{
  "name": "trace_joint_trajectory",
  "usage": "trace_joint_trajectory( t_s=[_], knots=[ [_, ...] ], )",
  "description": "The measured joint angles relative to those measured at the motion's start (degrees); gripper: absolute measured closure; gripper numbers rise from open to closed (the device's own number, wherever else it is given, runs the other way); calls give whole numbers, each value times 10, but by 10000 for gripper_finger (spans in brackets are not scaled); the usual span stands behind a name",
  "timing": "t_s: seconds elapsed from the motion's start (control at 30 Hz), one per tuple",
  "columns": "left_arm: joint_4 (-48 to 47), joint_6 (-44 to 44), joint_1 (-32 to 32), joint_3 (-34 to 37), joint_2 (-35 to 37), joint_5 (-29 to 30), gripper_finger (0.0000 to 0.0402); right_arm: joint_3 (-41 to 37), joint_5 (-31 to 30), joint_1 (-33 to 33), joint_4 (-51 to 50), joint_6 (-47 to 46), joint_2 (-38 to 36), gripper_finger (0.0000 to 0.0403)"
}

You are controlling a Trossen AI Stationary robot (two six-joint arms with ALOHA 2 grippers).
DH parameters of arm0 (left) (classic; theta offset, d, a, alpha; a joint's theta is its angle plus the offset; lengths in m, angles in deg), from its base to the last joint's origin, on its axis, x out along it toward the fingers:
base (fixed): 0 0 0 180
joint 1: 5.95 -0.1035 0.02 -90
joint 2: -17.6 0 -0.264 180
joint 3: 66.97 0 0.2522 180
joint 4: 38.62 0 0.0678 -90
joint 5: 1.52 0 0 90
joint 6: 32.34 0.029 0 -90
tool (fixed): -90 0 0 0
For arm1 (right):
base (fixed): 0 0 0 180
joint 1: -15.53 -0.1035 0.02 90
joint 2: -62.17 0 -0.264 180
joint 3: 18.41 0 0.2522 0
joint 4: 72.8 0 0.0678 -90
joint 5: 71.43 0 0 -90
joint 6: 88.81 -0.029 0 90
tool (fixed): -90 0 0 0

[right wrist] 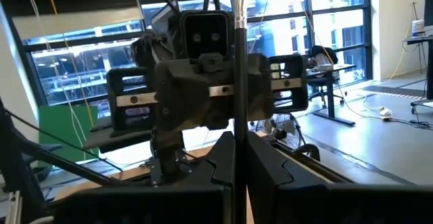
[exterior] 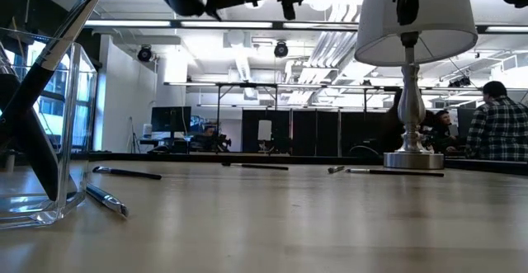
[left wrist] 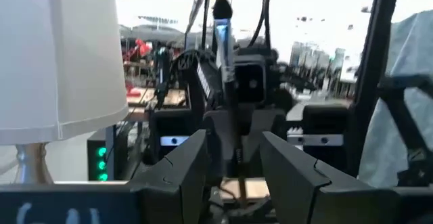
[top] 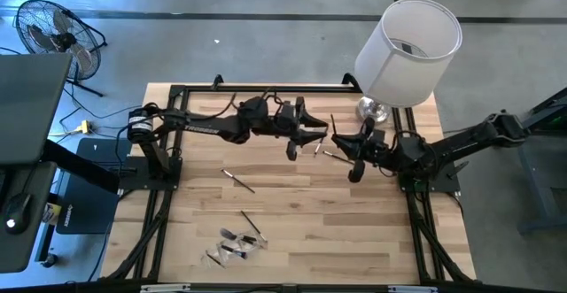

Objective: Pick & Place Makeup Supplies
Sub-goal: Put the silver makeup brush into the transparent organizer

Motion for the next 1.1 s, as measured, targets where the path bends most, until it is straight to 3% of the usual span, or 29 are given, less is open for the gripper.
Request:
trace_joint_trajectory(
  t_s=[0.43,0.77,0.97,1.1],
  knots=[
    [-94,43,6,-59,0,-12,263,1,-42,-43,18,53,-2,395],
    [-81,39,21,-60,0,-9,263,1,-10,-17,6,53,-1,395],
    [-81,16,41,-73,0,52,263,1,18,1,9,50,2,395],
    [-82,-1,42,-76,0,61,263,1,26,8,20,52,2,395]
  ],
)
